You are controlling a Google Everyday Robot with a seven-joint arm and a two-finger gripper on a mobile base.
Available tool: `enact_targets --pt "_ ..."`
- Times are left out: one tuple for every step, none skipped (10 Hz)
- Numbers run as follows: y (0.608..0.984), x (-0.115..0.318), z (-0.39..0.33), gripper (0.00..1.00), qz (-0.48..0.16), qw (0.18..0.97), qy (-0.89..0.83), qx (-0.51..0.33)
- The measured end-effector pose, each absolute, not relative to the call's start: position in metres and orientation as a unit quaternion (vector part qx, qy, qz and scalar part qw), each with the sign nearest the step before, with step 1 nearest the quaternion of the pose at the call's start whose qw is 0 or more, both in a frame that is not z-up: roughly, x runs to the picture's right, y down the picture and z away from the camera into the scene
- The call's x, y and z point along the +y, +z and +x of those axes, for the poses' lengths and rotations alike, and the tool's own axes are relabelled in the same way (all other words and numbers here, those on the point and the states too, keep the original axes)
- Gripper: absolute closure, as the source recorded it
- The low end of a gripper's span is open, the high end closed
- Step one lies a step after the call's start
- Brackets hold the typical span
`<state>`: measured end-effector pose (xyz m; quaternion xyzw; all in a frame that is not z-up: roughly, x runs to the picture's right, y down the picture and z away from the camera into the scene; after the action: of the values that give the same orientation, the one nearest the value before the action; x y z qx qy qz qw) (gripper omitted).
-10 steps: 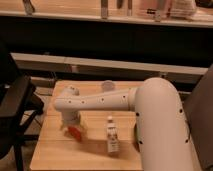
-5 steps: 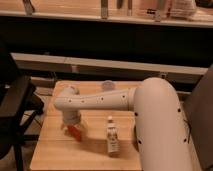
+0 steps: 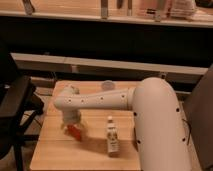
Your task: Drag the pepper across the table
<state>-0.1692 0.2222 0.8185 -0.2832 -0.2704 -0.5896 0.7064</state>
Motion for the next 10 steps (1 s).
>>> enact_targets --pt "0.8197 0.2219 -0.169 0.2 -0.284 0.707 -0.589 -0.27" --pt "0.8203 0.2209 -0.1688 0.2 -0.283 0.707 -0.589 -0.27" --pt "0.821 0.221 -0.1687 0.2 -0.284 0.707 -0.589 -0.27" --pt "0.8219 0.2202 -0.1684 0.2 -0.284 0.707 -0.589 -0.27" --pt "0.8226 0.2199 -0.1678 0.2 -0.284 0.708 -0.588 -0.269" --pt "0.8233 0.2195 -0.1677 0.2 -0.284 0.708 -0.588 -0.269" --pt "0.8244 0.219 -0.1674 0.2 -0.285 0.708 -0.587 -0.268" --pt "0.8253 0.2188 -0.1672 0.2 -0.285 0.709 -0.587 -0.268" --pt "0.8258 0.2181 -0.1669 0.2 -0.285 0.709 -0.587 -0.268" --pt "0.8266 0.2176 -0.1666 0.2 -0.285 0.71 -0.586 -0.267"
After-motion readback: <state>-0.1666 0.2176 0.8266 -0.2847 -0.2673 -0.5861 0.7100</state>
